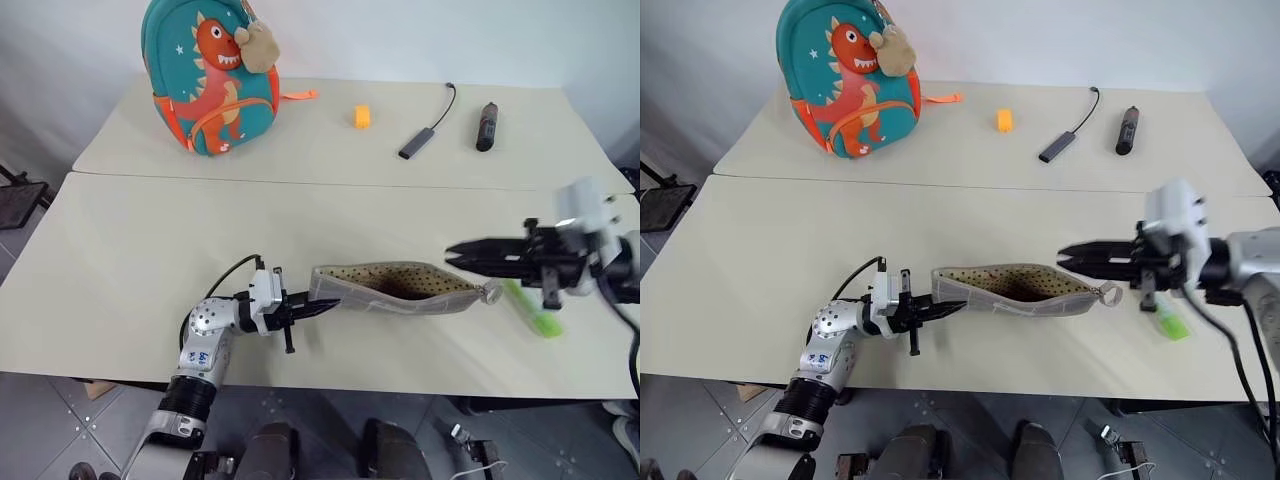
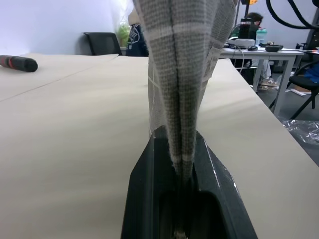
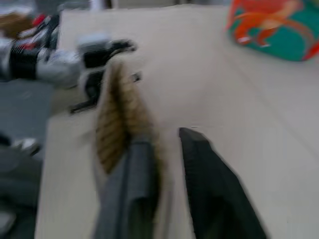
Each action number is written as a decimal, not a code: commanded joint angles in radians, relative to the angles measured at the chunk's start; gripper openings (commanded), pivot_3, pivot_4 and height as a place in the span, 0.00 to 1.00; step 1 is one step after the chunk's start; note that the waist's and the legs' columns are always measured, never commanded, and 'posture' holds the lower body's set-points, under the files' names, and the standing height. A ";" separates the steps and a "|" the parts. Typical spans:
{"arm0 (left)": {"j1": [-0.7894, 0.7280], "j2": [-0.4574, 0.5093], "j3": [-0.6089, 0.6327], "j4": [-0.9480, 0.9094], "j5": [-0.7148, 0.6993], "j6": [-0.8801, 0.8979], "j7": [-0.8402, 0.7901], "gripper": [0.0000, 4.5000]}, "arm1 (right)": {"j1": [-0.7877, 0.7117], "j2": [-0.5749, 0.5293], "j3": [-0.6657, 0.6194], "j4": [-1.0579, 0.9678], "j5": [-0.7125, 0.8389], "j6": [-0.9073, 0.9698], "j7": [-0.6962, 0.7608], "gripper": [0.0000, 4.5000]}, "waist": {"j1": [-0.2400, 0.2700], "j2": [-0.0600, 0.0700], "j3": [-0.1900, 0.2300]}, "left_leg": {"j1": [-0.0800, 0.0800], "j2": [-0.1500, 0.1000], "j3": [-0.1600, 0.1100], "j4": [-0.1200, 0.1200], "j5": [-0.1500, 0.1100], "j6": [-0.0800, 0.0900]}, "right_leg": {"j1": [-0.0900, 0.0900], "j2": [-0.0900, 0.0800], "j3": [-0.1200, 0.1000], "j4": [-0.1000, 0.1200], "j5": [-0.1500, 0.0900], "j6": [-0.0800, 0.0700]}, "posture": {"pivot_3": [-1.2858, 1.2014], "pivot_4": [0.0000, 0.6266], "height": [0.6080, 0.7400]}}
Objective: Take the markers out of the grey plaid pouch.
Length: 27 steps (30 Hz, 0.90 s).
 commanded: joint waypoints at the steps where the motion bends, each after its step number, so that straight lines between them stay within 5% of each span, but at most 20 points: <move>1: 0.028 -0.011 -0.013 -0.016 0.000 -0.017 -0.001 0.00 | -0.005 0.042 0.046 -0.026 -0.060 -0.084 0.015 0.01 | -0.003 0.000 0.000 | 0.000 0.000 0.000 0.000 0.000 0.000 | 0.000 0.000 0.000 0.000 0.000 0.000 | 0.52 0.24 1.00; 13: 0.039 -0.013 -0.015 -0.042 0.000 -0.002 0.011 0.00 | -0.093 0.039 0.323 -0.002 -0.437 -0.153 -0.022 0.01 | -0.006 0.001 0.000 | 0.001 0.000 0.001 0.000 0.000 0.000 | 0.000 0.000 0.001 0.001 0.000 0.000 | 0.52 0.24 1.00; 27: 0.065 0.005 -0.015 -0.085 -0.004 0.015 0.024 0.00 | -0.114 0.041 0.472 -0.261 -0.576 0.231 -0.154 0.05 | -0.006 0.001 0.000 | 0.001 0.001 0.000 0.001 0.000 0.000 | 0.000 0.000 0.001 0.001 0.000 0.000 | 0.52 0.24 1.00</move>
